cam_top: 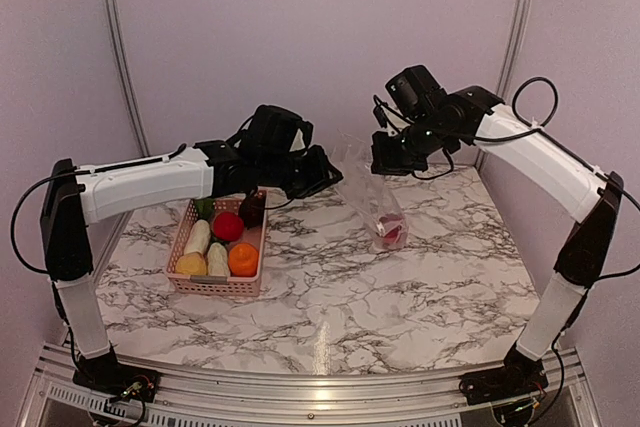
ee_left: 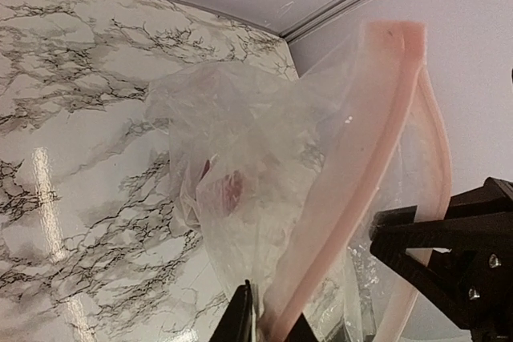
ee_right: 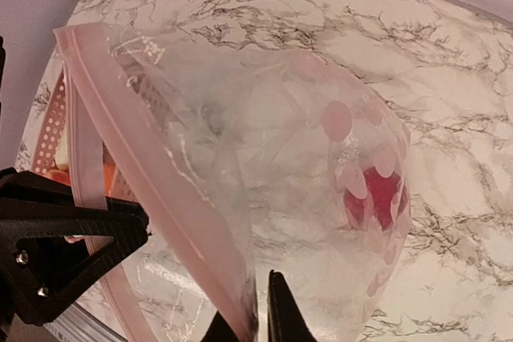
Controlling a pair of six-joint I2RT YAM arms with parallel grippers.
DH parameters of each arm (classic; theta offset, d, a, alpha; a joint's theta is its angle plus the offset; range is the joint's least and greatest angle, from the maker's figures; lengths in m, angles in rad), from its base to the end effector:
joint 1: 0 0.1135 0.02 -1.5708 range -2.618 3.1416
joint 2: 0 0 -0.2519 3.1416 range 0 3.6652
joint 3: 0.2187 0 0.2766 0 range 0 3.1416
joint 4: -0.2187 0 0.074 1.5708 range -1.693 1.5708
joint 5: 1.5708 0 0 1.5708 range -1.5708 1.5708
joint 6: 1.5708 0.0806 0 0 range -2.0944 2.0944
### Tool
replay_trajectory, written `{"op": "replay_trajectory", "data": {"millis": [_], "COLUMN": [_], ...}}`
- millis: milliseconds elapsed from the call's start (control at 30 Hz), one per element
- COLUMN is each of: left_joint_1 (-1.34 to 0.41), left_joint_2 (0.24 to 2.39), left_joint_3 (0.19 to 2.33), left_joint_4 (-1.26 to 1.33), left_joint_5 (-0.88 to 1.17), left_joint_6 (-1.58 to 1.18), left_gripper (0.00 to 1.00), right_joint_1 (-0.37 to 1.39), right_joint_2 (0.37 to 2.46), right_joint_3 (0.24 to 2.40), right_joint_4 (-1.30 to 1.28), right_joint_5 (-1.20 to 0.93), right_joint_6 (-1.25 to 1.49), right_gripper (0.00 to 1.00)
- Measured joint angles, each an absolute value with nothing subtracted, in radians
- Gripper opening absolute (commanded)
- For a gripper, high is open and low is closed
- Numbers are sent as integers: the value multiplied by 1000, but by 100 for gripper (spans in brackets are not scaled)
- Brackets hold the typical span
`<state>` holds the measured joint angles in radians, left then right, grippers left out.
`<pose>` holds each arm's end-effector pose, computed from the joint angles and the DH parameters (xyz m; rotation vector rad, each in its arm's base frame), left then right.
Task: Place the food in the zip-top bag and seal the zipper
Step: Adjust the zipper food storage bag at the center of the board.
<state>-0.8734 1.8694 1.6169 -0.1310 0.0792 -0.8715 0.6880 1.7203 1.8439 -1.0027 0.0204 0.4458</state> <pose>0.3250 -0.3978 0.2872 0.0599 2.1618 -1.1725 0.3229 0.2633 0.3364 -0.2938 2.4910 0.4638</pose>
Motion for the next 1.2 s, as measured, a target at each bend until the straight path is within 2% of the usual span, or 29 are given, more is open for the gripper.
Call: {"op": "replay_trajectory", "data": {"millis": [33,67,100,133,167,200,333,433,567,733,867,1000,1200], "left_joint_1": [-874,-875,-875,-875,-875,-875,-876,-875,-846,-810,-810,-811,-736], "left_joint_2": [1869,1870,1870,1871,1872,1874,1892,1861,1790,1755,1647,1547,1465], "left_joint_3": [1623,1626,1633,1641,1650,1660,1744,1722,1594,1534,1426,1365,1250], "left_joint_4": [-131,-131,-132,-132,-133,-134,-132,-73,7,-49,-100,-168,-172], "left_joint_5": [81,82,81,82,82,84,120,142,247,266,231,79,7], "left_joint_6": [-871,-871,-870,-865,-859,-848,-791,-765,-804,-726,-658,-648,-638], "left_gripper": [12,16,32,55,95,99,99,99,99,99,99,99,99], "right_joint_1": [688,688,688,689,689,686,652,595,559,575,622,683,693], "right_joint_2": [1720,1721,1724,1733,1749,1766,1825,1816,1798,1799,1805,1830,1879], "right_joint_3": [1849,1851,1861,1885,1923,1968,2183,2235,2194,2035,1954,1953,2007], "right_joint_4": [-1011,-1016,-1030,-1055,-1084,-1111,-1208,-1245,-1257,-1237,-1198,-1150,-1135], "right_joint_5": [35,48,68,91,117,142,268,339,402,376,313,246,199], "right_joint_6": [443,446,448,445,443,440,395,365,321,278,271,269,262], "right_gripper": [0,0,0,0,0,0,0,0,0,0,0,0,0]}}
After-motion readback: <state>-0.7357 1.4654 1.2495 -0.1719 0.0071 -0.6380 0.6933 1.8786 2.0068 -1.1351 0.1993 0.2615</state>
